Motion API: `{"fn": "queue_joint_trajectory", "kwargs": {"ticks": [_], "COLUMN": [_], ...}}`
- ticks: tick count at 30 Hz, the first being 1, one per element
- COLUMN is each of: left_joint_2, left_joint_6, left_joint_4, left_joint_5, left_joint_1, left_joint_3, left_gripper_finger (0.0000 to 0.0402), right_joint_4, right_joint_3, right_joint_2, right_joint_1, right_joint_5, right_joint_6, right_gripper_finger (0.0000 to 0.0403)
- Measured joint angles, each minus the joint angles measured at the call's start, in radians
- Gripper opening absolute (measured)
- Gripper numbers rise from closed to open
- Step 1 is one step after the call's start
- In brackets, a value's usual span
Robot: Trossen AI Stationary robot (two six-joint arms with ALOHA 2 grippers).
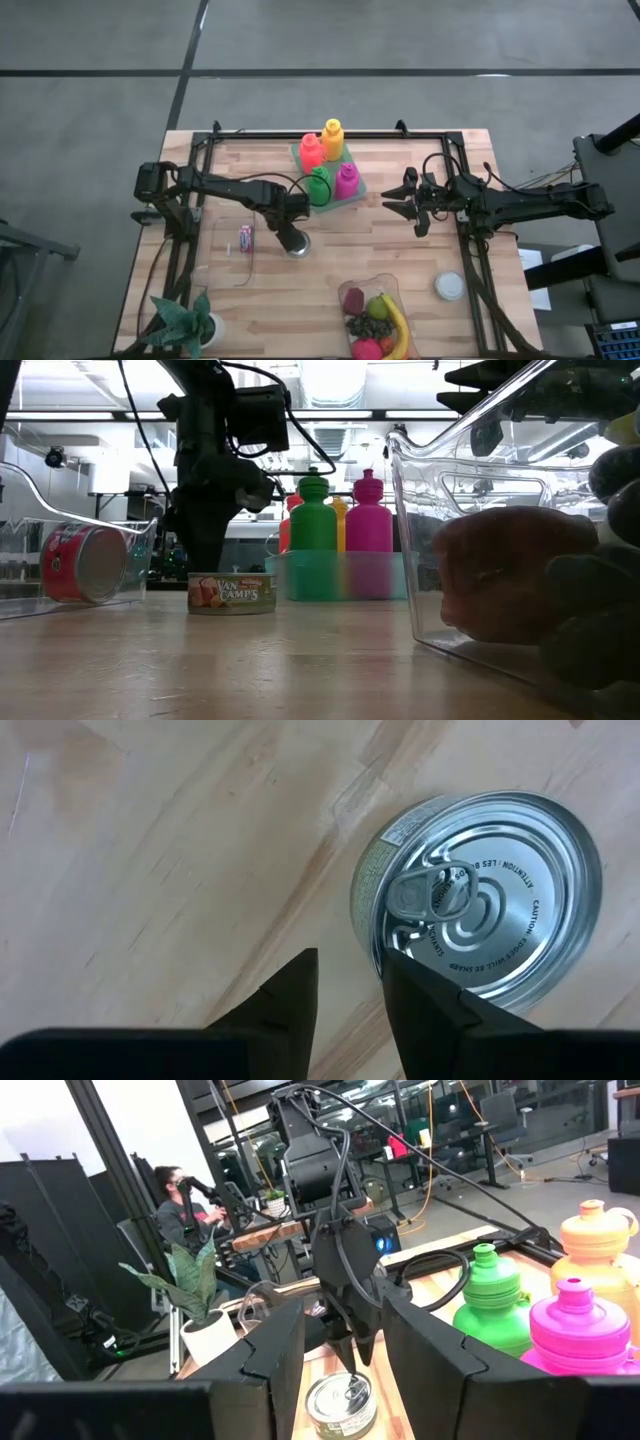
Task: Pick & Place Food Item
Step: Put the green tuna into the top transparent bin
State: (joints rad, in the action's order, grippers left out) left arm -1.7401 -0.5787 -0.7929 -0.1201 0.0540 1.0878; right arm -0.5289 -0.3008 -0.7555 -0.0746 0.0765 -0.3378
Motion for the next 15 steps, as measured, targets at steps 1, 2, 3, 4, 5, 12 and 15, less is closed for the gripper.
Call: {"fn": "queue_joint_trajectory", "kwargs": {"ticks": [1, 2, 3, 4, 5, 12, 15], "left_joint_2": [0.001, 0.001, 0.002, 0.002, 0.002, 0.004, 0.004], "left_joint_6": [0.000, 0.000, 0.000, 0.002, 0.003, 0.025, 0.051], "left_joint_4": [0.000, 0.000, 0.000, 0.000, 0.000, -0.005, -0.005], "left_joint_5": [0.000, -0.001, -0.001, -0.001, -0.001, -0.004, -0.002], "left_joint_1": [0.000, 0.000, 0.000, 0.000, 0.000, 0.000, 0.000], "left_joint_3": [0.000, 0.000, 0.000, 0.000, 0.000, 0.000, 0.000], "left_gripper_finger": [0.0117, 0.0117, 0.0117, 0.0117, 0.0117, 0.0117, 0.0117], "right_joint_4": [0.000, 0.000, 0.000, 0.000, 0.000, 0.000, 0.000], "right_joint_3": [0.000, 0.000, 0.000, 0.000, 0.000, 0.000, 0.000], "right_joint_2": [0.000, 0.000, 0.000, 0.000, 0.000, 0.000, 0.000], "right_joint_1": [0.000, 0.000, 0.000, 0.000, 0.000, 0.000, 0.000], "right_joint_5": [0.000, 0.000, 0.000, 0.000, 0.000, 0.000, 0.000], "right_joint_6": [0.000, 0.000, 0.000, 0.000, 0.000, 0.000, 0.000], "right_gripper_finger": [0.0134, 0.0134, 0.0134, 0.0134, 0.0134, 0.0134, 0.0134]}}
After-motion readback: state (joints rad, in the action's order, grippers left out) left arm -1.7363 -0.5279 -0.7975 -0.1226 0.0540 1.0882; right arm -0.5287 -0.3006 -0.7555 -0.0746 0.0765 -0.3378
